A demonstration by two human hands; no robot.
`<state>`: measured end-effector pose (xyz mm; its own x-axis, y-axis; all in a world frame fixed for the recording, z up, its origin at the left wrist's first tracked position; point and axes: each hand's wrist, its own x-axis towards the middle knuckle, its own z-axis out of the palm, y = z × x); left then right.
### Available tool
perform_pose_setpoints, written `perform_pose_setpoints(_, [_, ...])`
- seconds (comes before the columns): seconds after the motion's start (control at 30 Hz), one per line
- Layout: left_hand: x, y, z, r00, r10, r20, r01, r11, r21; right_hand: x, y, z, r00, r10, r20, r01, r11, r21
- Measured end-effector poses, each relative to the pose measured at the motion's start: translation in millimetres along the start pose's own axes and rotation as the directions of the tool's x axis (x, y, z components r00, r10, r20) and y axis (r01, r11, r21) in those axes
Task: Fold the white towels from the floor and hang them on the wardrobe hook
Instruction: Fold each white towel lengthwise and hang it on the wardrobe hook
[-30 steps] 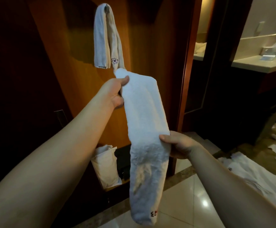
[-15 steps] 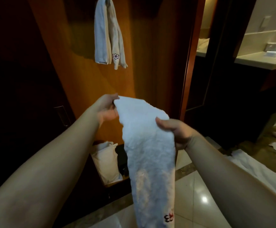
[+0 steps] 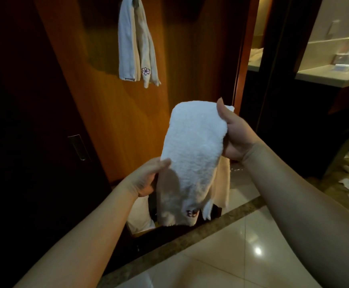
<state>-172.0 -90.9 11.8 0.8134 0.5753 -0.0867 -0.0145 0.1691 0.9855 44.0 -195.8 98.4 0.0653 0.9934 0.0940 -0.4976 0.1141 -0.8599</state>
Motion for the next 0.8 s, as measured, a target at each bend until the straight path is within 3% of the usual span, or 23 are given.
perform_pose_setpoints(0.23, [-2,9,3,0.997,0.009,-0.075,-0.009,1.000,0.011,6,-10,16,0.993,-0.044,-0.108,0.041,0.999,-0.031])
perform_pose_setpoints(0.33, [-4,15,18,0.964,0.093,-0.251,-0.067,0.992,0.111,12,-14,25,0.988,-0.074,-0.136,0.066,0.996,-0.063])
perform_pose_setpoints(0.37, [-4,16,23,0.922,0.171,-0.347,-0.111,0.977,0.185,14,-15,29,0.985,-0.089,-0.146,0.079,0.994,-0.075])
perform_pose_setpoints(0.4, [-5,17,30,0.837,0.288,-0.466,-0.172,0.946,0.275,17,-17,33,0.982,-0.103,-0.160,0.089,0.992,-0.090])
perform_pose_setpoints(0.43, [-7,18,37,0.709,0.427,-0.561,-0.251,0.896,0.365,20,-19,38,0.977,-0.115,-0.178,0.096,0.989,-0.113])
perform_pose_setpoints(0.47, [-13,21,46,0.618,0.509,-0.600,-0.317,0.859,0.403,23,-20,44,0.972,-0.126,-0.199,0.099,0.985,-0.141])
perform_pose_setpoints(0.5, [-18,23,55,0.595,0.551,-0.585,-0.385,0.834,0.395,27,-22,50,0.964,-0.138,-0.228,0.100,0.980,-0.171])
perform_pose_setpoints(0.57, [-24,25,76,0.704,0.542,-0.459,-0.451,0.840,0.300,34,-24,63,0.941,-0.169,-0.293,0.105,0.969,-0.223])
perform_pose_setpoints(0.63, [-23,28,96,0.829,0.466,-0.309,-0.415,0.883,0.218,40,-26,75,0.914,-0.201,-0.352,0.115,0.962,-0.249])
perform_pose_setpoints(0.8, [9,37,111,0.944,0.250,-0.216,-0.239,0.968,0.077,49,-31,96,0.883,-0.248,-0.397,0.154,0.955,-0.254])
